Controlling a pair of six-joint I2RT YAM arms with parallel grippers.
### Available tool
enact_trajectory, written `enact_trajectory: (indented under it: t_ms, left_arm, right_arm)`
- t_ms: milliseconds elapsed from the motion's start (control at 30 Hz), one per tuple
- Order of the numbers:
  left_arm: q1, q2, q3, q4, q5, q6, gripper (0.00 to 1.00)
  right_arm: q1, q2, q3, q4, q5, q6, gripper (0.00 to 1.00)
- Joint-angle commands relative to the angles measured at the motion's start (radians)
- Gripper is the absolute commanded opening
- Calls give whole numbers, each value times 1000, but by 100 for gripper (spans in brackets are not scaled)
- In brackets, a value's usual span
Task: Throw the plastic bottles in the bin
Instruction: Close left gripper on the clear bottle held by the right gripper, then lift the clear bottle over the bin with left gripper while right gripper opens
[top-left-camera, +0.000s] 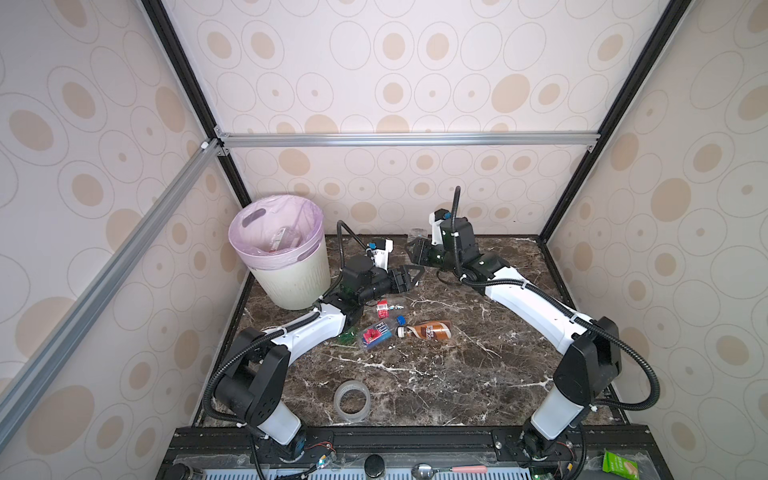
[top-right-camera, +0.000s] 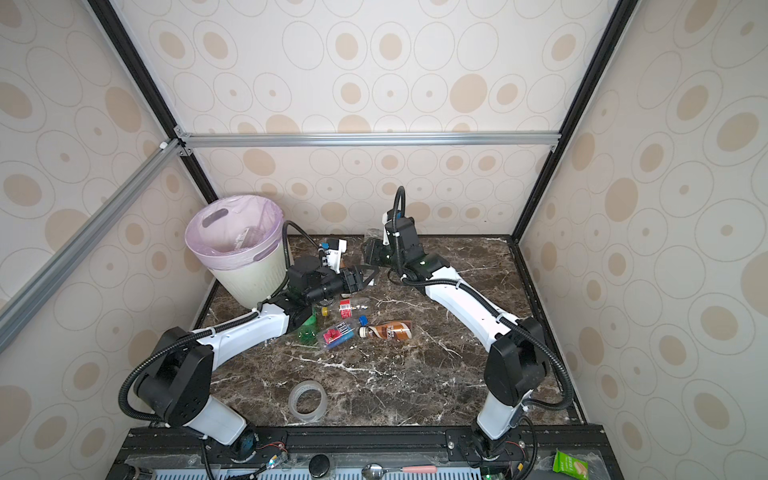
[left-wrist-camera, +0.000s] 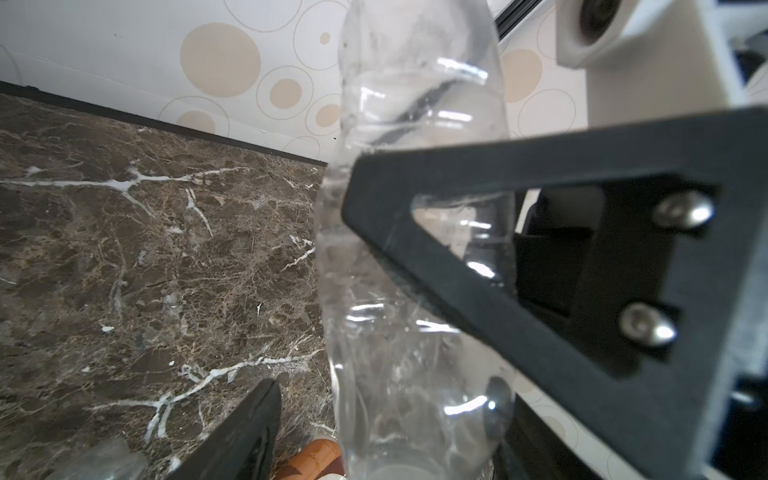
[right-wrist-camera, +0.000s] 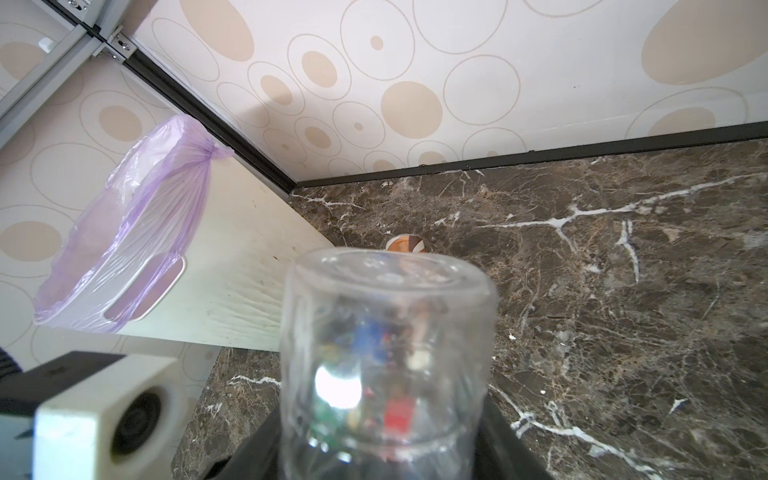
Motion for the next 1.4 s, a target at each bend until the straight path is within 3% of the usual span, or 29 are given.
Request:
enact_trajectory:
  t_ms: [0, 133, 267, 600, 1133, 1367]
  left_arm:
    - [-19, 11, 38, 21, 3, -11, 76]
    - [-29, 20, 40, 13, -1, -15, 71]
    - [-31, 24, 45, 11, -5, -17, 54]
    - [-31, 30, 55, -16, -25, -20, 27]
    - [-25, 8, 64, -112, -99, -5, 24]
    - [31, -35, 124, -297, -151, 65, 24]
  right_arm:
    - [-5, 0, 19, 21, 21, 6, 55]
    - [-5, 6, 31, 26, 18, 6, 55]
    - [-5, 14, 44, 23, 12, 6, 55]
    - [-7, -3, 26, 18, 27, -7, 61]
    - [-24, -88, -27, 0, 68, -33, 75]
    - [-30, -164, -69, -4, 99, -56, 82]
